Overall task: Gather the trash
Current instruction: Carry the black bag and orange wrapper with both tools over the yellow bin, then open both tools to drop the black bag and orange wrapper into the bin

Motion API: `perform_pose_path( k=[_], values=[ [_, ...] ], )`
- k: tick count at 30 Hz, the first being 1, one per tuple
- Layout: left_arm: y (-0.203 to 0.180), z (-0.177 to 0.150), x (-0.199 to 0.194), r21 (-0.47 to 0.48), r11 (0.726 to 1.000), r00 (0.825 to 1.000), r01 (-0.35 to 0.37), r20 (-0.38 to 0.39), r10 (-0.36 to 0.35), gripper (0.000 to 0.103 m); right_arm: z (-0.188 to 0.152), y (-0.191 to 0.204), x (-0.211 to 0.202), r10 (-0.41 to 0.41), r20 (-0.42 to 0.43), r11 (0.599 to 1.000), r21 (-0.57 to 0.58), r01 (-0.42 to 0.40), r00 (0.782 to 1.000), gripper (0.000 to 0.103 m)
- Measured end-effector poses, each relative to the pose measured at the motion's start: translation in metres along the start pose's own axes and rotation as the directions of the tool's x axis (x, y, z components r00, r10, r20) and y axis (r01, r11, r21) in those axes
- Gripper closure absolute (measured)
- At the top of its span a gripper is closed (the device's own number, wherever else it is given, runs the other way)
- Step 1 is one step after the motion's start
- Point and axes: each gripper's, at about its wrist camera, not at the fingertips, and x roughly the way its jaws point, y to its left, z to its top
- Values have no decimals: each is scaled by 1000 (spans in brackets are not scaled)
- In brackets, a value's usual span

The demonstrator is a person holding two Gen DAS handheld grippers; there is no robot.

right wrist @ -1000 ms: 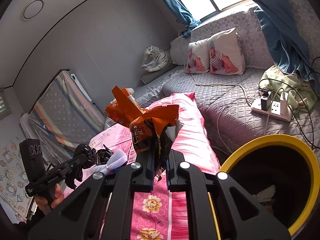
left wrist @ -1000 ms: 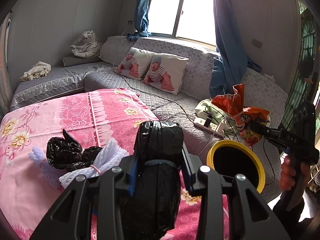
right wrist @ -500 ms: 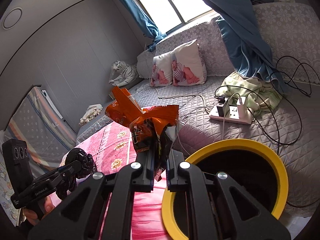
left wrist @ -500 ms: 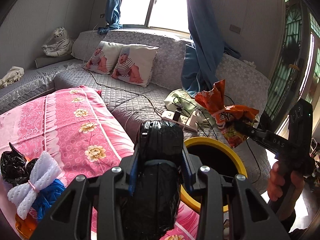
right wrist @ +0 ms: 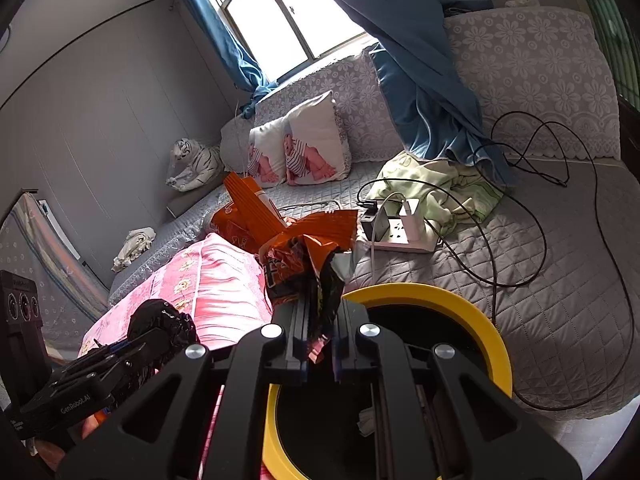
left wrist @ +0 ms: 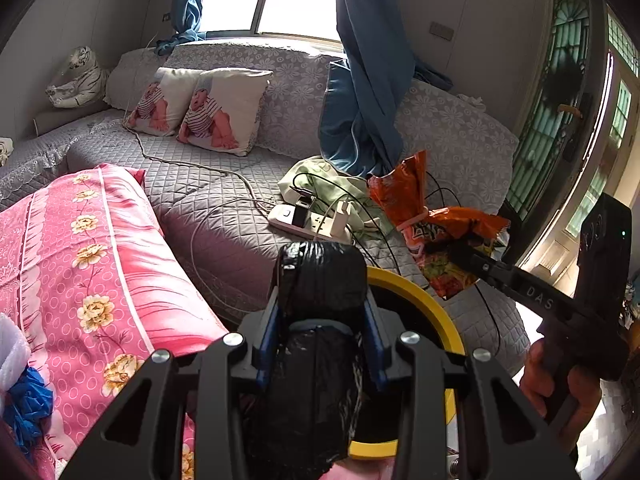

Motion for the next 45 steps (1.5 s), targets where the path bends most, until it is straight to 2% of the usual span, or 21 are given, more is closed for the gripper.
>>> perform_pose_path(
  k=[5, 19, 29, 35, 37, 41, 45],
  values=[
    [-14, -8, 23, 2, 1000, 999, 21, -32, -21, 69, -5, -14, 7, -30, -25, 999, 17, 30, 999, 95],
    [-13, -22, 57, -22, 1000, 993, -4, -115, 1, 69, -20, -35, 28, -119, -94, 991, 48, 124, 988, 95],
    [-13, -20, 71, -33, 999, 987, 11, -160, -16, 69, -23, -38, 37, -141, -130, 987, 53, 149, 981, 95],
    [-14, -17, 75, -25, 1000, 987, 14, -162, -18, 68, -24, -41, 41, -143, -147, 986, 61, 154, 979, 94],
    [-13, -16, 75, -42, 999, 986, 29, -162, -36, 63, -24, -42, 41, -137, -150, 986, 71, 149, 979, 94],
    [-10, -19, 73, -56, 998, 988, 21, -151, -29, 47, -23, -47, 40, -145, -146, 983, 89, 159, 979, 93],
    [-5, -18, 71, -81, 997, 989, 18, -146, -30, 42, -22, -53, 39, -150, -142, 980, 109, 166, 978, 86]
  ],
)
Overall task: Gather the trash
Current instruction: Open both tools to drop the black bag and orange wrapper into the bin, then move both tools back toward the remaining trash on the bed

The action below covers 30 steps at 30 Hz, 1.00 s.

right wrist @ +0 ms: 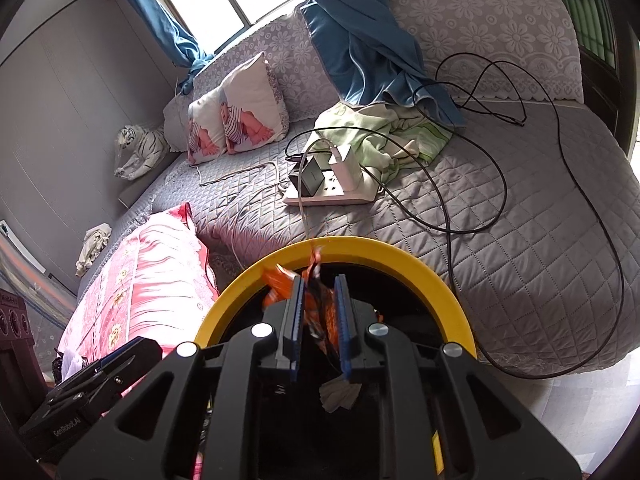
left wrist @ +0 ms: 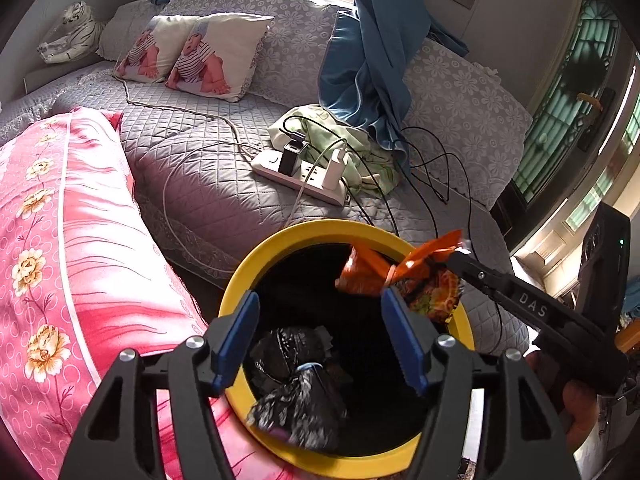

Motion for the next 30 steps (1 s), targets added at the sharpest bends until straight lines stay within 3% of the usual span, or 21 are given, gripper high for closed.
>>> perform_pose_path(
  k=[6, 11, 18, 20, 26, 30],
  values=[
    [9, 4, -16, -24, 1000, 1000, -2, 31, 2, 42, 2, 1, -8, 17, 14, 1000, -1, -17, 1000, 84],
    [32, 9, -51, -61, 998, 995, -26, 93, 32, 42, 0, 21, -19, 83, 31, 996, -47, -81, 996, 84],
    [78, 11, -116, -82, 991, 974, -110, 188, 124, 41, -10, 67, -23, 190, -2, 971, -145, -188, 982, 82],
    [96, 7, -138, -102, 986, 967, -129, 209, 148, 41, -16, 86, -23, 221, -23, 959, -179, -222, 975, 75],
    [157, -21, -210, -150, 959, 927, -241, 257, 273, 33, -42, 143, -21, 329, -124, 891, -289, -351, 936, 70],
    [201, -53, -255, -212, 924, 894, -318, 257, 366, 27, -70, 183, -19, 418, -238, 809, -342, -478, 877, 62]
  ],
)
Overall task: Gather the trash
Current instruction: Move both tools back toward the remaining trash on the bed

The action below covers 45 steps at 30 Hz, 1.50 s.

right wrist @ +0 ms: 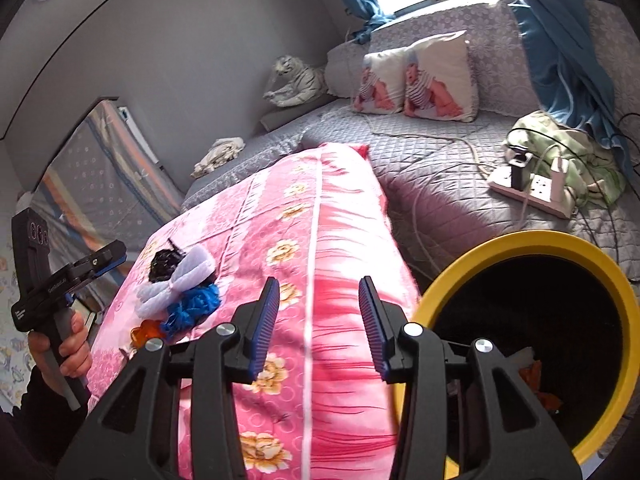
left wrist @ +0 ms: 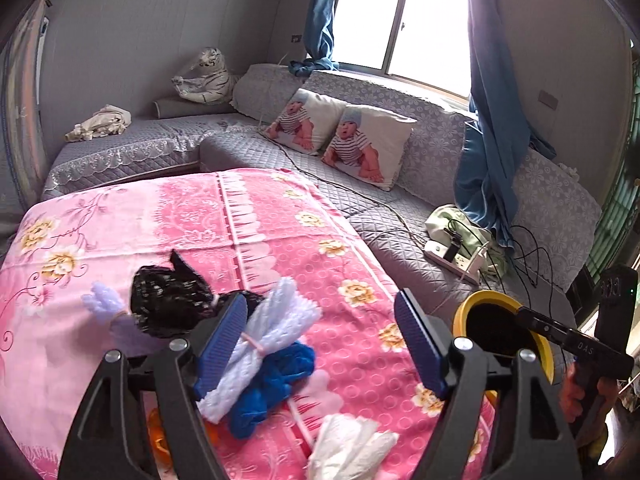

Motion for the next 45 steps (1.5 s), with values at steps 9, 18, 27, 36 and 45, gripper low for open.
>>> perform_pose_path(
  k=[9, 18, 27, 36, 45],
  values=[
    [88, -56, -55, -80, 989, 992, -123, -6, 123, 16, -32, 92, 53, 225, -194, 950, -171, -259, 955, 46],
    [125, -107, -63, -139, 981, 990, -133, -63, 125, 16, -63, 134, 85, 257, -332, 914, -223, -340, 908, 42],
    [135, -123, -43, -153, 981, 988, -118, -116, 101, 16, -69, 142, 99, 235, -375, 914, -227, -335, 897, 41],
    [131, -125, -25, -118, 988, 984, -98, -159, 79, 23, -71, 150, 115, 227, -401, 912, -232, -338, 887, 41],
    [129, -126, -13, -112, 992, 981, -57, -188, 35, 48, -78, 156, 125, 202, -420, 911, -252, -327, 885, 48]
  ],
)
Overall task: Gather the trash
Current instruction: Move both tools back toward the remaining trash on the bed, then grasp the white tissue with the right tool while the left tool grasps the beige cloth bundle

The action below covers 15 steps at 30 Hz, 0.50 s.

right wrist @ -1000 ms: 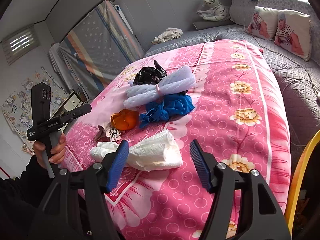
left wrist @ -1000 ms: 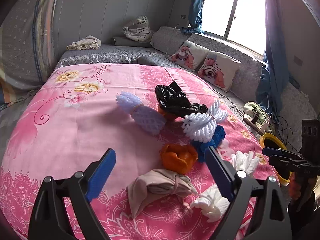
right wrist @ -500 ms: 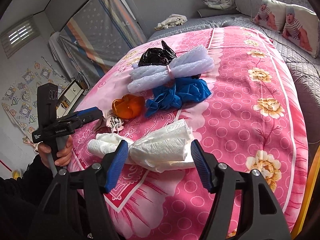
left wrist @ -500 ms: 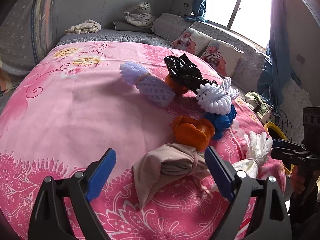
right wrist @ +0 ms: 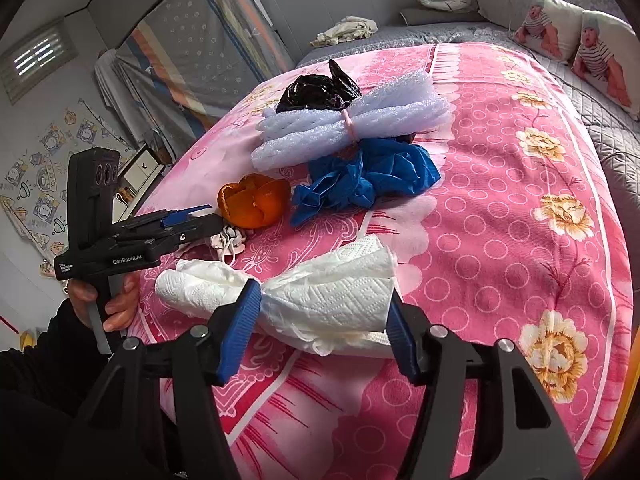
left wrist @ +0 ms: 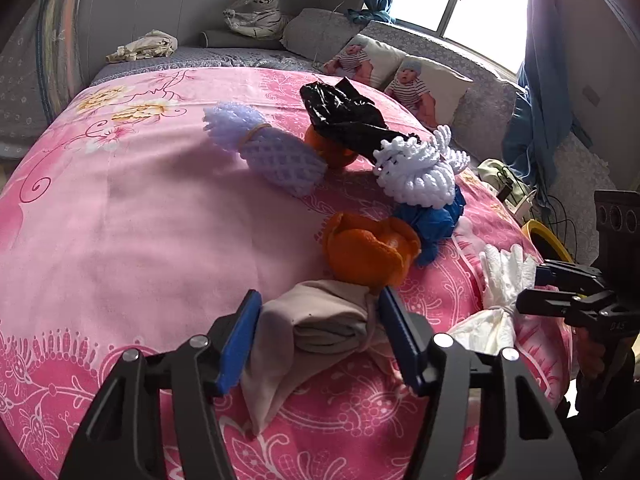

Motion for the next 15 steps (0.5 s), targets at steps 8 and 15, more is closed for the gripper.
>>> perform_pose_path(
  k=[8, 15],
  values=[
    [1, -2, -3, -26, 1000, 1000, -11, 23, 12, 67, -4, 7, -4, -12, 8, 1000, -28, 12, 1000, 78],
    [-1, -4, -14, -62, 998, 998, -15, 59, 19, 75, -5, 2, -24, 0, 57, 1000, -4, 0, 998, 83]
  ],
)
